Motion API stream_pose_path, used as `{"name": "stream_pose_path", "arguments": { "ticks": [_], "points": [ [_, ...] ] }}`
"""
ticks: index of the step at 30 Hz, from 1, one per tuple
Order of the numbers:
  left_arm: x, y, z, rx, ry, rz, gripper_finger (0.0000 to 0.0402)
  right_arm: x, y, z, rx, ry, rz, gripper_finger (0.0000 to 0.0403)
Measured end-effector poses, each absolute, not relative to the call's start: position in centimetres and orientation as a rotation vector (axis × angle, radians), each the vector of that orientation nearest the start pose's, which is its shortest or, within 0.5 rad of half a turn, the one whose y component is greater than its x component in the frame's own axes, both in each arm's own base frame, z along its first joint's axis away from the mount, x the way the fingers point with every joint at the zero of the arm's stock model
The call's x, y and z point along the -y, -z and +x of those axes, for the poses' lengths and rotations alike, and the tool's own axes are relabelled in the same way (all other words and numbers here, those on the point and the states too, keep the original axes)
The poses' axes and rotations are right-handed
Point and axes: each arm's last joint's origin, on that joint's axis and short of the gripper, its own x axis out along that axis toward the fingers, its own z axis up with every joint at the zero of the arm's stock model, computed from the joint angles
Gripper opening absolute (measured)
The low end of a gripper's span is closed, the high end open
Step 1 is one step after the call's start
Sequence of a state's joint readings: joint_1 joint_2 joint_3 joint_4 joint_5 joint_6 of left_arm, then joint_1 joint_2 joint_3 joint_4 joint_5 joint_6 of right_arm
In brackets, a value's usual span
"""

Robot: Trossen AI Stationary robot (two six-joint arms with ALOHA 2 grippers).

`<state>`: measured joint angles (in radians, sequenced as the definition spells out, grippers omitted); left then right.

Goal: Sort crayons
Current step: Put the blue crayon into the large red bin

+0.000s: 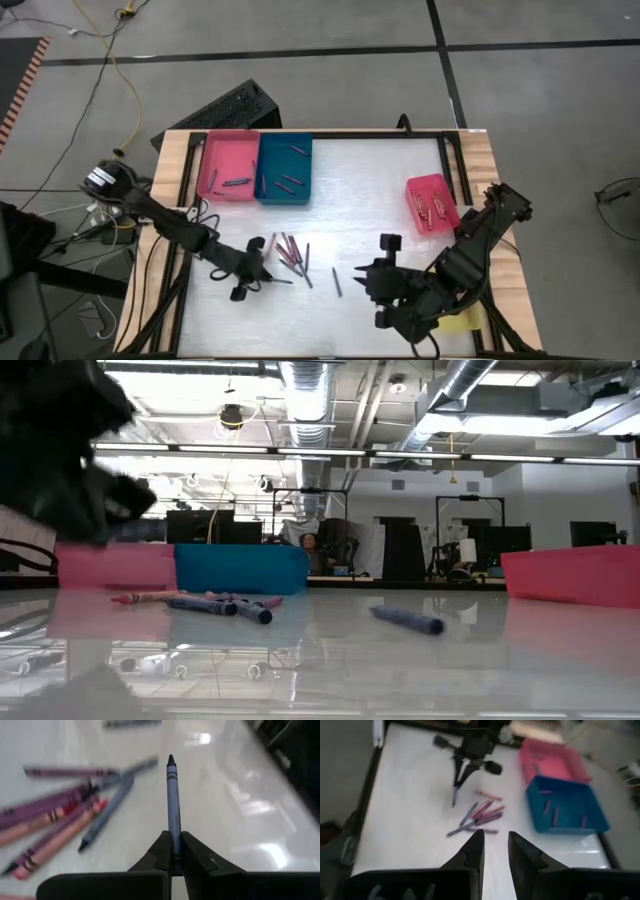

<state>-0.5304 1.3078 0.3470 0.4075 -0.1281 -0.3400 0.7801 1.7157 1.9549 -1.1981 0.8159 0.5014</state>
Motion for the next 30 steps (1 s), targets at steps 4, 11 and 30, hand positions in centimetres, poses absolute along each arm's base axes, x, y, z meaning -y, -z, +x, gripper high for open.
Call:
{"name": "stream_pose_path", "arguments": {
  "ticks": [4, 11, 30],
  "points": [
    [11.6, -16.4, 18.5, -0.446, 0.252, -0.155, 0.0008, -22.4, -40.4, 25.0, -0.542, 0.284, -0.239, 0.0081],
    [12.1, -20.8, 16.2, -0.153, 0.179, -0.1, 0.0008, -23.1, -35.9, 27.0, -0.439, 0.399, -0.229, 0.0081],
    [12.0, -23.8, 14.0, 0.074, 0.106, 0.02, 0.0007, -13.8, -28.8, 36.5, 0.069, -0.004, 0.051, 0.0083]
  ]
}}
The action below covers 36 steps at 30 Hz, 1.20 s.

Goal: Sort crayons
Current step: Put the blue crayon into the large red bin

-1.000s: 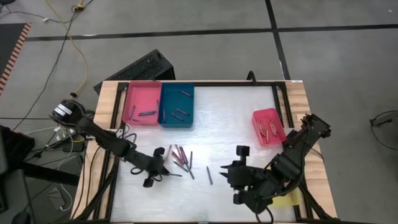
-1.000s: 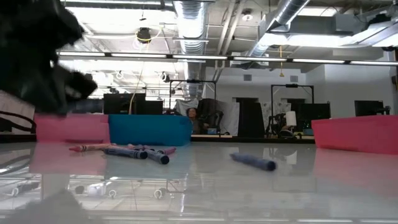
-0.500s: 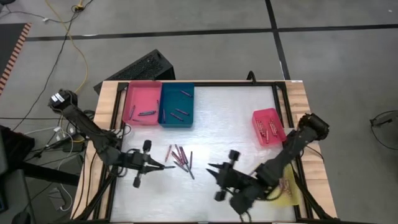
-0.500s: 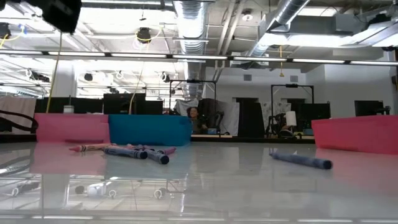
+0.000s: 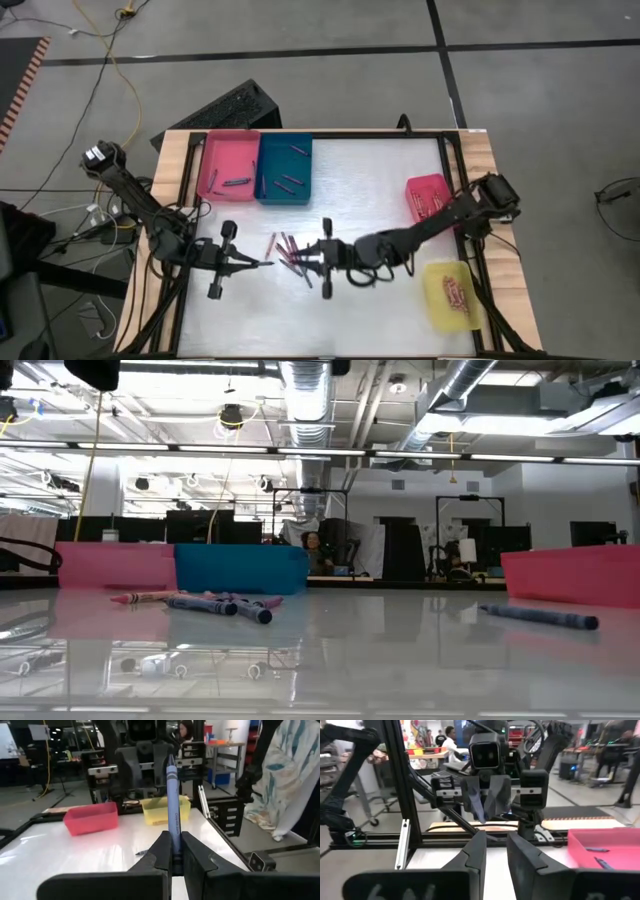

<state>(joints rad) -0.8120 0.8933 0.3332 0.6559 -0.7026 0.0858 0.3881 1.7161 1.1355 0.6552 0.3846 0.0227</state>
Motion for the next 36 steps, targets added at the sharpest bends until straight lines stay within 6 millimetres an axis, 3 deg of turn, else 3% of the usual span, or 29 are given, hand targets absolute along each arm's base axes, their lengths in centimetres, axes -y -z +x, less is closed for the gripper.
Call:
{"name": "stream_pose_path", "arguments": {
  "ticks": [4, 9, 13, 17, 24, 31, 36],
  "points": [
    [11.2, -23.3, 13.1, 0.091, 0.149, -0.017, 0.0007, -12.8, -28.0, 37.6, 0.098, -0.041, 0.058, 0.0099],
    [10.2, -23.0, 11.9, 0.139, 0.214, -0.044, 0.0007, -12.9, -26.2, 38.9, 0.142, -0.029, 0.016, 0.0151],
    [9.1, -22.4, 11.2, 0.17, 0.224, -0.079, 0.0007, -12.2, -24.9, 40.9, 0.142, 0.002, 0.041, 0.0204],
    [8.4, -21.7, 10.9, 0.172, 0.205, -0.12, 0.0007, -11.6, -25.0, 43.5, 0.17, 0.032, 0.051, 0.024],
    [8.2, -21.3, 10.9, 0.16, 0.201, -0.106, 0.0007, -11.2, -26.7, 46.5, 0.163, 0.048, -0.011, 0.0248],
    [8.2, -21.2, 10.9, 0.151, 0.163, -0.065, 0.0007, -10.8, -28.4, 47.1, 0.162, -0.002, -0.015, 0.0249],
    [8.1, -21.2, 10.9, 0.154, 0.15, -0.058, 0.0007, -10.9, -28.0, 47.2, 0.121, -0.005, -0.024, 0.0243]
  ]
}}
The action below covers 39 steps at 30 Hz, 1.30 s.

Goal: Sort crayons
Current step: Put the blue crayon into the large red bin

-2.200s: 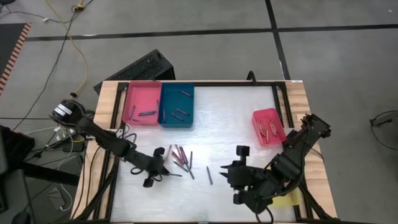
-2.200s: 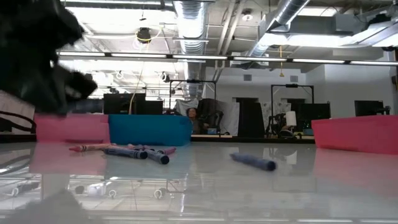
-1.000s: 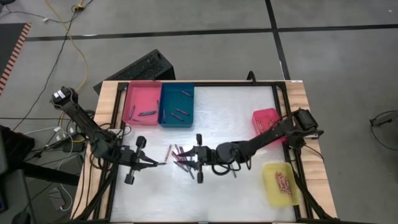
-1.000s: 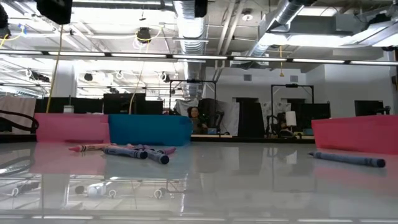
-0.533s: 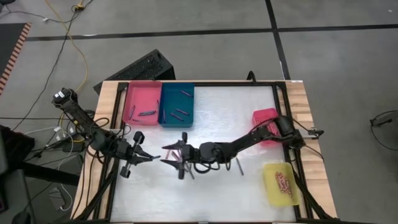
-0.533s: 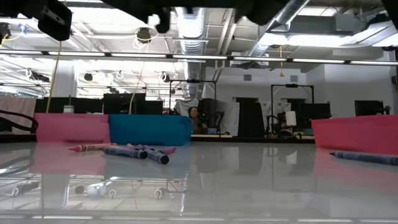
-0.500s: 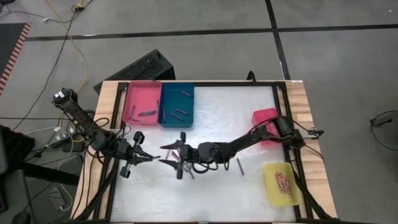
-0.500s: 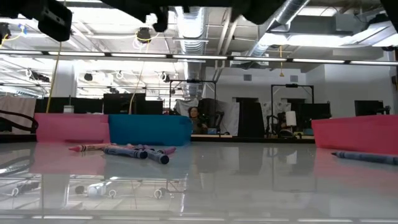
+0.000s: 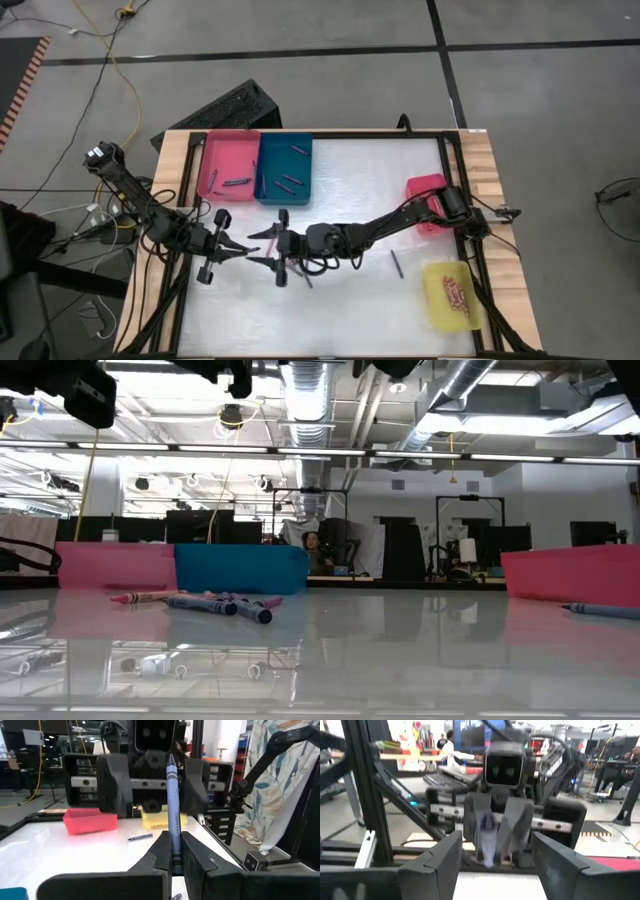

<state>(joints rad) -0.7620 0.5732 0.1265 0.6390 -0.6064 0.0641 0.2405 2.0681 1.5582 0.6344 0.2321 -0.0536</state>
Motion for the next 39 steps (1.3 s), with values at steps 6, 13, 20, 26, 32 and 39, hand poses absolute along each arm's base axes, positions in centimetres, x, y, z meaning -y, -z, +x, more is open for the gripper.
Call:
{"name": "stream_pose_path", "arguments": {
  "ticks": [6, 13, 20, 26, 32, 39],
  "points": [
    [8.1, -21.2, 10.9, 0.154, 0.141, -0.053, 0.0007, -10.9, -27.9, 47.2, 0.108, -0.004, -0.027, 0.0192],
    [8.1, -21.2, 10.9, 0.152, 0.13, -0.057, 0.0007, -10.9, -27.7, 47.2, 0.089, -0.004, -0.032, 0.01],
    [8.0, -21.2, 10.9, 0.144, 0.116, -0.064, 0.0007, -10.9, -27.5, 47.2, 0.072, -0.006, -0.036, 0.0009],
    [7.9, -20.7, 11.0, 0.101, 0.07, -0.097, 0.0015, -11.0, -27.4, 47.2, 0.061, 0.004, -0.035, 0.0005],
    [7.6, -19.7, 11.0, 0.016, -0.069, -0.129, 0.0056, -10.7, -27.0, 47.2, 0.03, 0.093, -0.01, 0.0003],
    [7.1, -18.2, 10.9, -0.071, -0.239, -0.119, 0.0115, -10.3, -27.1, 47.2, 0.024, 0.134, -0.006, 0.0002]
  ]
}}
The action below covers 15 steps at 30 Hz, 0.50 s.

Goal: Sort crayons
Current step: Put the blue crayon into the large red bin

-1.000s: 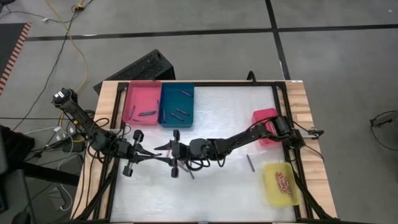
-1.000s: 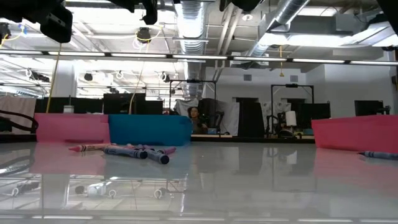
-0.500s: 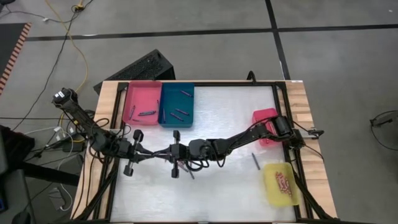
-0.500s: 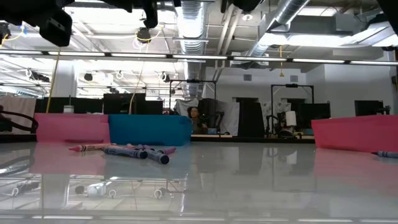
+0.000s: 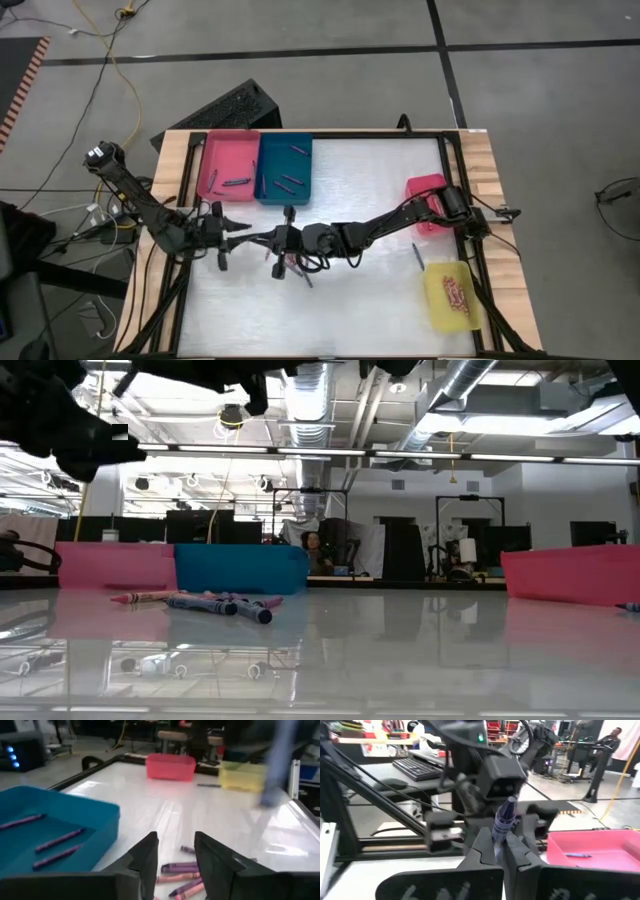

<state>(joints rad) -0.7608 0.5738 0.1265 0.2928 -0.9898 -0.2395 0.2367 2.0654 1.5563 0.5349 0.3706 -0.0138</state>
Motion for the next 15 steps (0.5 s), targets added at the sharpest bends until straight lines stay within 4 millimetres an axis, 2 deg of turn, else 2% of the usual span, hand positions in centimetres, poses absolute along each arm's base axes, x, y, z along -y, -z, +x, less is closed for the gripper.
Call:
{"name": "stream_pose_path", "arguments": {
  "ticks": [5, 15],
  "points": [
    [6.8, -17.3, 10.8, -0.121, -0.283, -0.155, 0.0138, -9.5, -27.1, 47.3, 0.013, 0.182, 0.005, 0.0002],
    [6.3, -14.6, 9.9, -0.33, -0.28, -0.358, 0.0126, -4.0, -26.1, 48.1, -0.058, 0.337, 0.113, 0.0001]
  ]
}}
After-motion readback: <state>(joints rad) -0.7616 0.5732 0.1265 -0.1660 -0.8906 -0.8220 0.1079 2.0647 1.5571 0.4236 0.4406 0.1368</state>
